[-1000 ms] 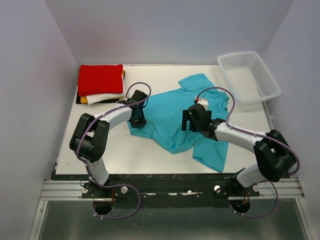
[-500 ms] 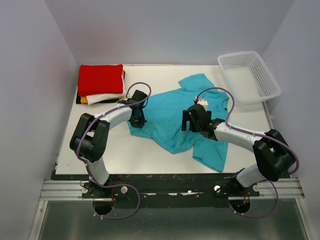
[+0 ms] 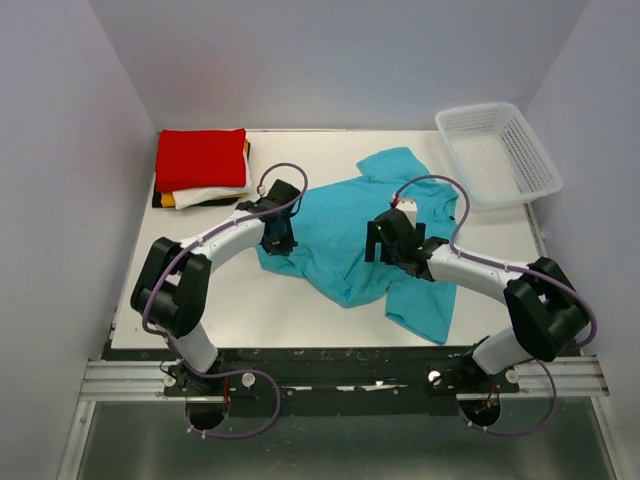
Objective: Fold and stack the t-shirts
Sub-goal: Flatten out the tshirt
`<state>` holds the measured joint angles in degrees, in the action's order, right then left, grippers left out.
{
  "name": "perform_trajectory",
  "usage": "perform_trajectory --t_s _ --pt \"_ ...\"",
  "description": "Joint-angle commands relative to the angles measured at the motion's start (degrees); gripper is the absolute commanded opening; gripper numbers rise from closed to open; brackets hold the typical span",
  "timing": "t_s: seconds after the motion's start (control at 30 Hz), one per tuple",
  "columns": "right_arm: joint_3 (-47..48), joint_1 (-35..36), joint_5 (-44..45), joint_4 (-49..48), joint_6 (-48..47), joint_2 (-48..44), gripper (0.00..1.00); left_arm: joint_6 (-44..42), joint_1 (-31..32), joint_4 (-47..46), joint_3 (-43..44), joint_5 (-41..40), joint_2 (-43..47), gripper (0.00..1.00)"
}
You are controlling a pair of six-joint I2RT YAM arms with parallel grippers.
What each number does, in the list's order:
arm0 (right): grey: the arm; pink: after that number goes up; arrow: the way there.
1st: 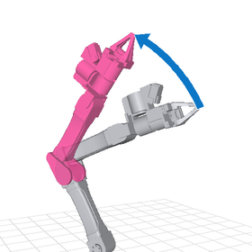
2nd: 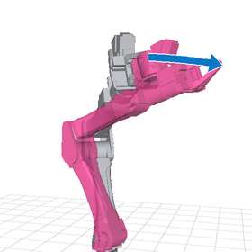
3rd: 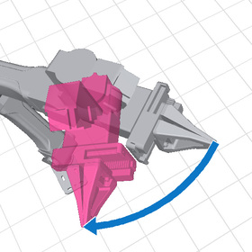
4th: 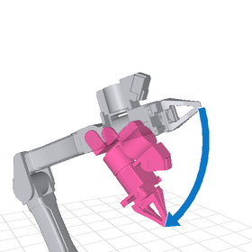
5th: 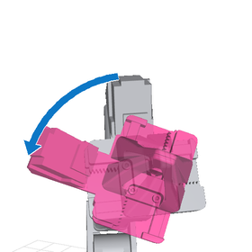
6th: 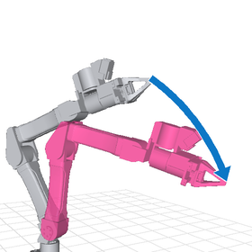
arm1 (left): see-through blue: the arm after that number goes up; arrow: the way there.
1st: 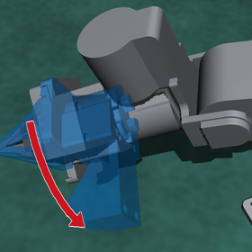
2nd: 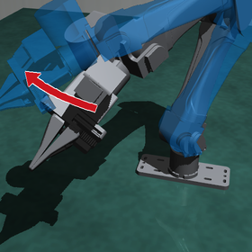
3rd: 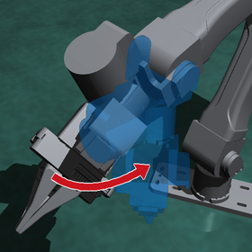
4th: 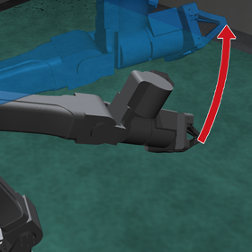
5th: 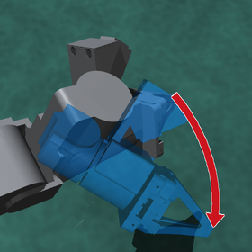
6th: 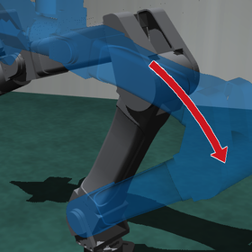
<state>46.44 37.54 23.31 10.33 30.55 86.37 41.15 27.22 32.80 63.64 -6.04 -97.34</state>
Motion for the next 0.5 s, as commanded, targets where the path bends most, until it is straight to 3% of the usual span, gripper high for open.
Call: perform_trajectory --t_s 0.0,0.17,0.47 --pt "0.86 0.08 5.0 1.8 2.34 -0.36 1.0 0.88 2.9 2.25 -1.12 -3.32 8.03 0.0" --pt "0.38 0.07 5.47 2.04 3.02 -1.75 1.0 4.66 6.79 4.99 -5.99 -5.17 13.99 0.0" --pt "0.25 0.04 5.2 3.78 3.68 -2.57 1.0 12.37 12.36 9.15 -22.39 -3.42 31.41 0.0"
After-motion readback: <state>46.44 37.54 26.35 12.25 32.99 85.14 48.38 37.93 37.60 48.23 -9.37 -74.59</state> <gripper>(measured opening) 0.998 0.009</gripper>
